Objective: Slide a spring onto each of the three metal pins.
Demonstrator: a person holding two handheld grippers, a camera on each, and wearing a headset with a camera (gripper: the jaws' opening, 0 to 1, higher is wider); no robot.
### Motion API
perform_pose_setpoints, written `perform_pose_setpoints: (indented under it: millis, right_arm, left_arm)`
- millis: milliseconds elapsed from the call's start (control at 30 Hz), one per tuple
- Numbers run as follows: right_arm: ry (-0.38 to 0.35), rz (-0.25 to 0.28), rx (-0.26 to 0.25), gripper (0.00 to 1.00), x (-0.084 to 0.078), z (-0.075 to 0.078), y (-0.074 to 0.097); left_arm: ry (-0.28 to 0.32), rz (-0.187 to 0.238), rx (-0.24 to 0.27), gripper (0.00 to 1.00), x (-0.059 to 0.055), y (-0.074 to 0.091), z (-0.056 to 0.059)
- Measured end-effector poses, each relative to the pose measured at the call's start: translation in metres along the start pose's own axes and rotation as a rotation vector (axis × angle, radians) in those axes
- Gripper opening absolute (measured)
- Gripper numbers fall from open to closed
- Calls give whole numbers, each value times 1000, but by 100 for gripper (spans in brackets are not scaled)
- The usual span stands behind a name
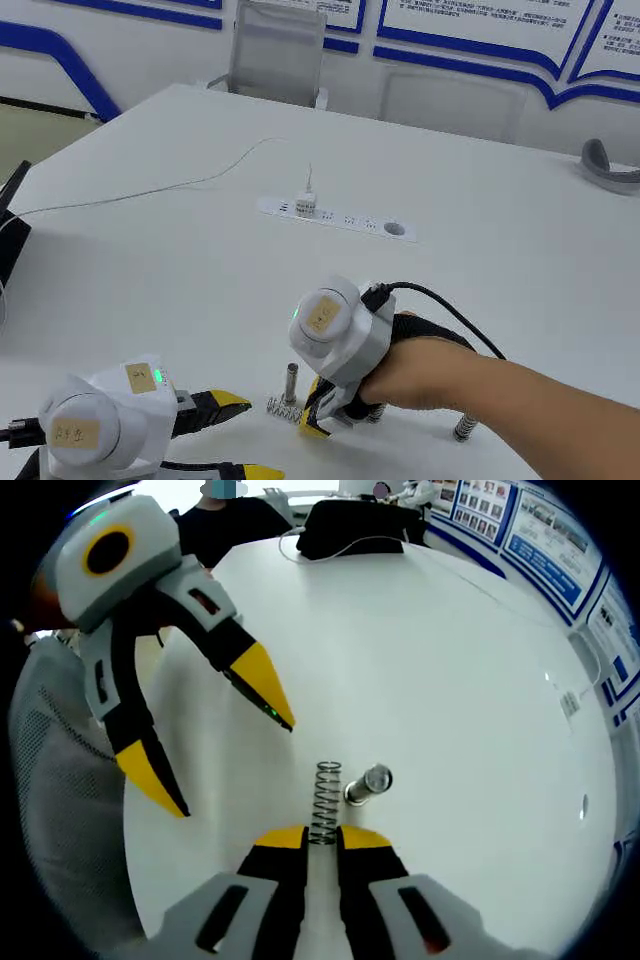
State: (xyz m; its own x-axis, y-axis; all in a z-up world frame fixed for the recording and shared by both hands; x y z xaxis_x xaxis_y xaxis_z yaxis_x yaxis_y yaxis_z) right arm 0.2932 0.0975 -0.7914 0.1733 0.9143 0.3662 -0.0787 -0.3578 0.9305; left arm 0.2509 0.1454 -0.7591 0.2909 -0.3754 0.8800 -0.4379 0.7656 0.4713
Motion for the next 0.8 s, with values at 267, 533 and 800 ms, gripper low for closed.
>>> perform_pose_setpoints:
  millis: [267,533,800]
  right_arm:
    - [9,6,1,12,0,-3,1]
    - [52,8,4,12,2,-12,14]
    - [112,5,15,12,1,-23,29]
  left_arm:
    - [-1,-2,2,48,0,0,0]
    - [-6,-4,-1,47,0,-1,0]
    - [-18,-2,-7,47,3,-3,2]
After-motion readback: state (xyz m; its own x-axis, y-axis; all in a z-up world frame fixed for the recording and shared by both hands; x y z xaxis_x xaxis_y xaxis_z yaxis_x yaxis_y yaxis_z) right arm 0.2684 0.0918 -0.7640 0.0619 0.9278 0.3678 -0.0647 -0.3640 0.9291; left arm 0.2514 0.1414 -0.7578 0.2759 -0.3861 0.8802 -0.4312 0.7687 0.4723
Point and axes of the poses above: the centre of the closed fingertips' face, and the gripper's own axes: y roughly backward along the fingers, z roughly to its right, x roughly out of its top, the point moved 2 cm from there along y, roughly backward along the fingers, and after that the axes turned 2 degrees about -z, right-handed, at the moved point
